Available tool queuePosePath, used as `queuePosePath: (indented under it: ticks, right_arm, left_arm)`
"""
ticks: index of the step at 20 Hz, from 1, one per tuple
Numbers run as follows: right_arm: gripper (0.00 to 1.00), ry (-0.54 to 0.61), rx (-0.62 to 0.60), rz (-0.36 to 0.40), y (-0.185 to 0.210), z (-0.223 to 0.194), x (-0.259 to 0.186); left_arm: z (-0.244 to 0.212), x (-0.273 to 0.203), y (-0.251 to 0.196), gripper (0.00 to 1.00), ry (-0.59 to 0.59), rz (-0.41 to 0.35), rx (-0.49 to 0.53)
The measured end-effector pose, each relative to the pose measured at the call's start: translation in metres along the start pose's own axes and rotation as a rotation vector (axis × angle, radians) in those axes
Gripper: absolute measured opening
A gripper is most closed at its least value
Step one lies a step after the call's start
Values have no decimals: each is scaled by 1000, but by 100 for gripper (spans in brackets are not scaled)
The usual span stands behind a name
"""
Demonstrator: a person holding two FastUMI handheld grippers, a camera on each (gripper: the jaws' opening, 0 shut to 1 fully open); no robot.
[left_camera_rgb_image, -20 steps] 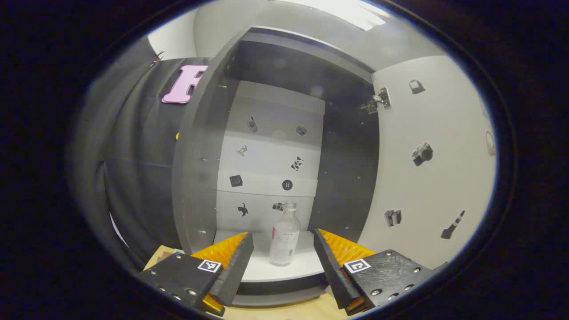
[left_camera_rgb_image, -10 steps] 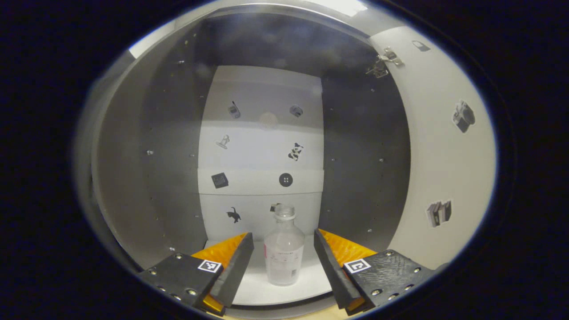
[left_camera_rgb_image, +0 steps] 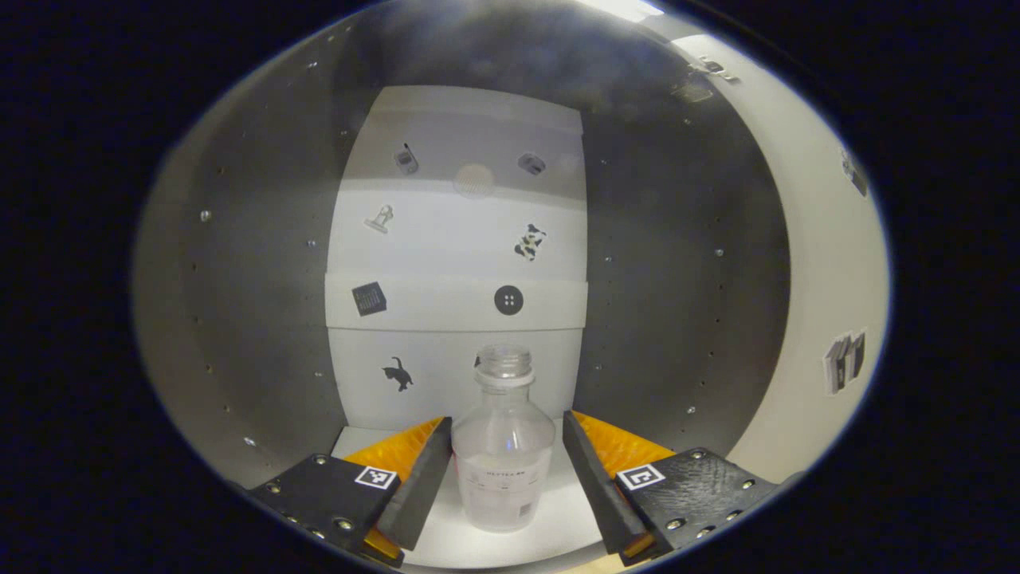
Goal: Open the cabinet door with the right hand, grasp the bottle in the cabinet with the left hand and place it on the coaster, then close the cabinet door with the right hand.
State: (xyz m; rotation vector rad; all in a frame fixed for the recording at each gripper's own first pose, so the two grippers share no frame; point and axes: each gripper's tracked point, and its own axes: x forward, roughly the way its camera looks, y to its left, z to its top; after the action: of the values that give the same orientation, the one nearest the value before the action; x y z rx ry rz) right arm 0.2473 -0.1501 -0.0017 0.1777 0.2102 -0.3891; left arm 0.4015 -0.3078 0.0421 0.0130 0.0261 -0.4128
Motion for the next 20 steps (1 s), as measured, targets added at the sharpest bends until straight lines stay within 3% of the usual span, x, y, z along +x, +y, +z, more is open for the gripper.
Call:
queuePosePath:
  ticks: [7,9,11,20]
  right_arm:
    - [99,41,7,19,1,-13,8]
    - [98,43,11,26,1,-14,7]
    - [98,37,12,24,-1,-14,4]
    - [98,36,46,58,6,-22,-14]
  left_arm:
    - [-20,5,2,82,9,4,-179]
    - [-17,3,9,85,-2,16,-174]
    - [-16,1,6,72,-11,5,-177]
    - [19,-71,-6,70,-100,-24,-61]
